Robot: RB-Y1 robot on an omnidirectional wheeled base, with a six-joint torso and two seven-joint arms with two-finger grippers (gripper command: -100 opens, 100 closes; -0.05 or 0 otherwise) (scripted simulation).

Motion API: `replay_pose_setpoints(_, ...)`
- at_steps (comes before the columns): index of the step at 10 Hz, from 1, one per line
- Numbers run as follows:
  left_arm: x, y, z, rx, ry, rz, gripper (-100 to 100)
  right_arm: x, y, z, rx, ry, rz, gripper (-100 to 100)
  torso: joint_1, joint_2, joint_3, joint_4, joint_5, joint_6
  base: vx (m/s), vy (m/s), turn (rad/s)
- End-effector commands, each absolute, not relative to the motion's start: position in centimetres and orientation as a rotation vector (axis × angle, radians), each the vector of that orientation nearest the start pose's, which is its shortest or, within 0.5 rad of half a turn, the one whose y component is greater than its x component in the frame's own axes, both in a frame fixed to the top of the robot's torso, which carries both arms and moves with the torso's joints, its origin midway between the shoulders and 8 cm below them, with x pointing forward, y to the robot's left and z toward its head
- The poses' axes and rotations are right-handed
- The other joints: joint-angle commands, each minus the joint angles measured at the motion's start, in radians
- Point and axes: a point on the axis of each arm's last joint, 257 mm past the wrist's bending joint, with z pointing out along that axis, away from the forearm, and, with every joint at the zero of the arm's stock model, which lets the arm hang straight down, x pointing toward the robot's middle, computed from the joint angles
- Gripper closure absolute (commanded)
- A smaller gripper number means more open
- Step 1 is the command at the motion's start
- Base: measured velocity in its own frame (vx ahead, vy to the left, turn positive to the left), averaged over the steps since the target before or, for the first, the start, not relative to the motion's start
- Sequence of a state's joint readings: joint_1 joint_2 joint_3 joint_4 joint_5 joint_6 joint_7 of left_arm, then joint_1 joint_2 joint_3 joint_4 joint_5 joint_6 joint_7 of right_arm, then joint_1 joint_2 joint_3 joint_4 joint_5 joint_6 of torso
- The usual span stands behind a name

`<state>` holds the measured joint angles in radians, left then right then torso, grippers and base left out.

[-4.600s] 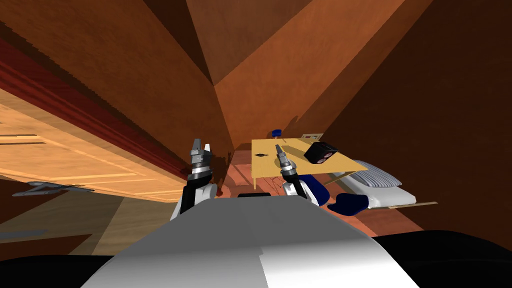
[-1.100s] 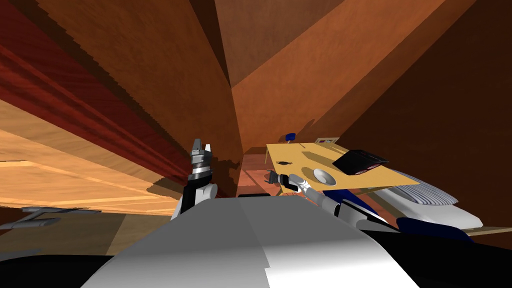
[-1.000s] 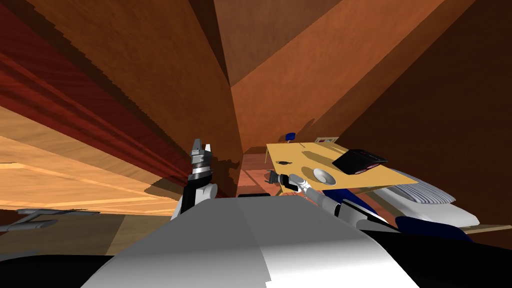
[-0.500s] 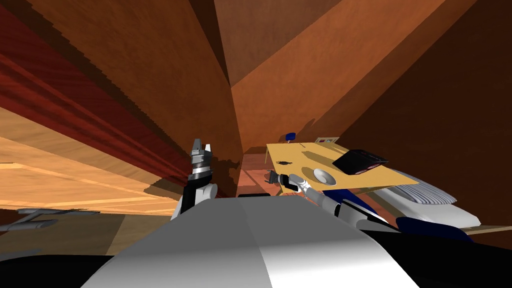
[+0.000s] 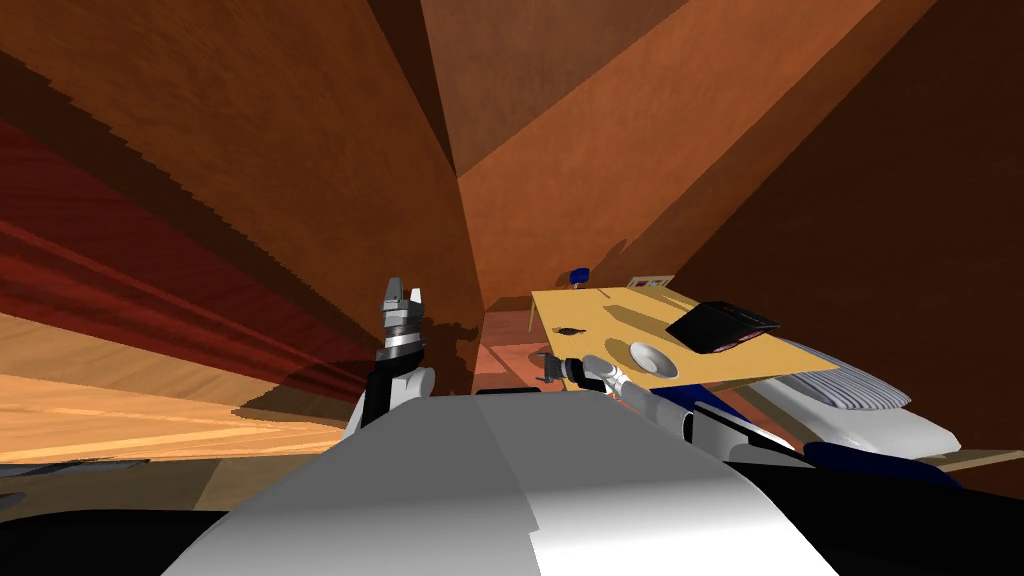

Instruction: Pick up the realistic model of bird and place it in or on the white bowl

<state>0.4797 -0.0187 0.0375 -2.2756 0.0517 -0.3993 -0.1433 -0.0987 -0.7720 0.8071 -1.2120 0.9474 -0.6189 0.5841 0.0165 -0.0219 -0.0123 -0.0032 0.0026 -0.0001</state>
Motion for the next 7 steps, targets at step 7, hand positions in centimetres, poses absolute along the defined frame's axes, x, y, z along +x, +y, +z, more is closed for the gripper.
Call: replay_pose_setpoints(7,35.9,30.1,0.9,-0.716,0.664,-1.154,0,26.5,-26.8,-50.1,-1.717,1.826,0.377,-100,0.005,-0.005,-0.003,0.000,0.000,0.002,0.088,0.005,-0.020)
